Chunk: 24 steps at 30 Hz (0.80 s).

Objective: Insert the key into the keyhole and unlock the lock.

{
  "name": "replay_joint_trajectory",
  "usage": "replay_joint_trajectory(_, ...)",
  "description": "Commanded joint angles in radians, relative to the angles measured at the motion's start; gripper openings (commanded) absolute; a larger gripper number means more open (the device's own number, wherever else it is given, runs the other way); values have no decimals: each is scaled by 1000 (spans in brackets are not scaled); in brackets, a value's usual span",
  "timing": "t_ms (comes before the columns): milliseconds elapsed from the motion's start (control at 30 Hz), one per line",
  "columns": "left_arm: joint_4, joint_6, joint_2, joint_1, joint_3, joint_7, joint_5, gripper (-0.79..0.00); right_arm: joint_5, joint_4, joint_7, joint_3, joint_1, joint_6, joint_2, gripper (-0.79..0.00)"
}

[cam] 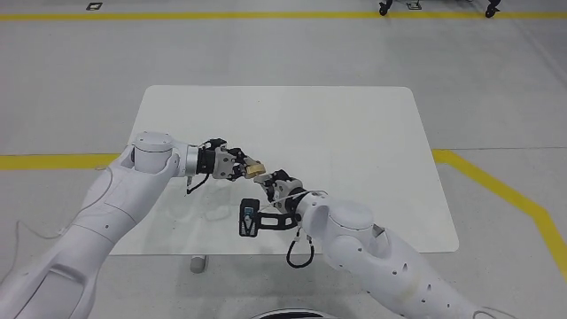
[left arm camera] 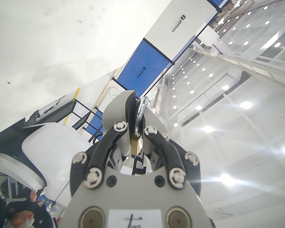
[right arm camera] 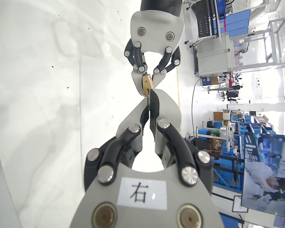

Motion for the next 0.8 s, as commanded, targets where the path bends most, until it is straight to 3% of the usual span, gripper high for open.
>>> replay_joint_trajectory(0,0,1,-1,1,-2,-1,2,-785,-3,0,5,0,0,0,-1,-785)
replay_joint_trajectory(767,1,13,-9,10,-24,-9,24,-785,-61,-18,61,-16,-20,-8,-15,-785)
